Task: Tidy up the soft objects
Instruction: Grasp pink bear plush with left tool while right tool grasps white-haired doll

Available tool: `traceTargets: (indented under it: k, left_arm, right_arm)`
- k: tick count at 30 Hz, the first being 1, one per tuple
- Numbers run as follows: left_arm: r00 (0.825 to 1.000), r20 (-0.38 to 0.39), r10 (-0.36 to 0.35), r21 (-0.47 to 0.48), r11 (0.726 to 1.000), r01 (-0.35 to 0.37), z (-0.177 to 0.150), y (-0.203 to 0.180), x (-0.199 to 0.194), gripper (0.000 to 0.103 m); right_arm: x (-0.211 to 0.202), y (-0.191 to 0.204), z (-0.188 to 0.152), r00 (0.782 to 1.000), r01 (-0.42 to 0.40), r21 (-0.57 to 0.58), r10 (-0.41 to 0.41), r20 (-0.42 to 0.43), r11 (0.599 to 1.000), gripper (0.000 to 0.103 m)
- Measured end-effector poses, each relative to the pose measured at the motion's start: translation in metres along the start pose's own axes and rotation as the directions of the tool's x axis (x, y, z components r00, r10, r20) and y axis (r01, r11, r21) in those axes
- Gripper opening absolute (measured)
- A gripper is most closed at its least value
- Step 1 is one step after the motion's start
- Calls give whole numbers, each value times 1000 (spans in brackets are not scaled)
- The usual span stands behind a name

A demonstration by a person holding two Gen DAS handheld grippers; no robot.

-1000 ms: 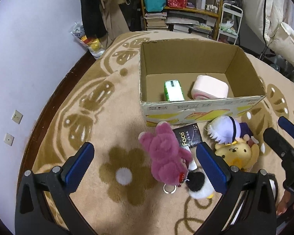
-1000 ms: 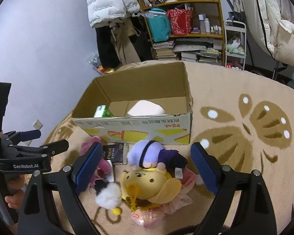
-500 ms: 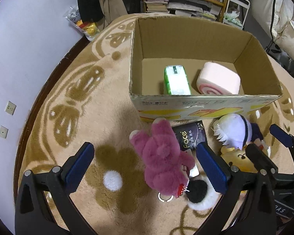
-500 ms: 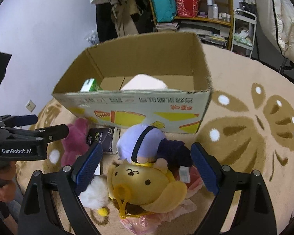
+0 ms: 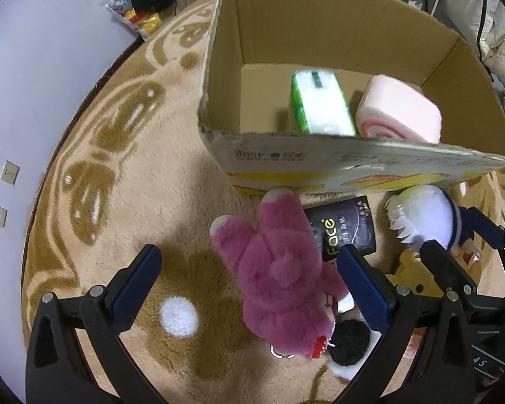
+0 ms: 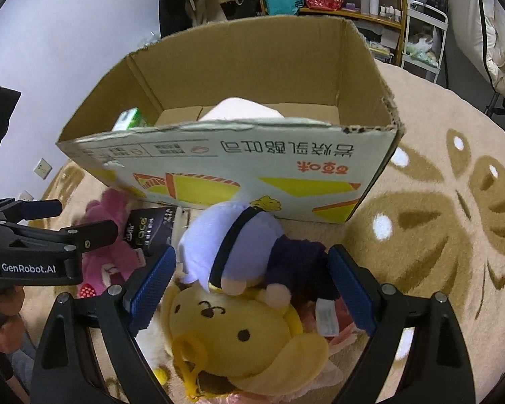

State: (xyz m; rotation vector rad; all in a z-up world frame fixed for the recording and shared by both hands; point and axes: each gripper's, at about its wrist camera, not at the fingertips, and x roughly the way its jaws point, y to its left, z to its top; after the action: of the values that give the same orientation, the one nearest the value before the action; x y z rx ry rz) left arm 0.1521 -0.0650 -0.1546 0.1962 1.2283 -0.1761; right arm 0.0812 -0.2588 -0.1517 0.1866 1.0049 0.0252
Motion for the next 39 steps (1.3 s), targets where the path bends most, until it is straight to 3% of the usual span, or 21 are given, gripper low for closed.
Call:
traceTargets:
  k: [19, 27, 32, 39]
  left_arm:
    - [997, -82, -4, 6, 1000, 5, 2, -6, 37, 101]
    - [994, -104, -45, 2, 999, 46, -1, -3, 46, 87]
    - [991, -114, -69, 5, 998, 70, -6, -3, 44, 63]
    - [991, -110, -79, 17, 997, 82, -12, -9, 35, 54]
  right_arm:
    - [23, -5, 9, 999, 20, 4, -20, -47, 1000, 103]
    - [29, -9, 11, 998, 26, 15, -25, -64, 1000, 100]
    - [26, -16, 16, 998, 20, 28, -18, -58, 999, 98]
    - [13, -12, 18, 999, 13, 30, -12, -31, 999, 93]
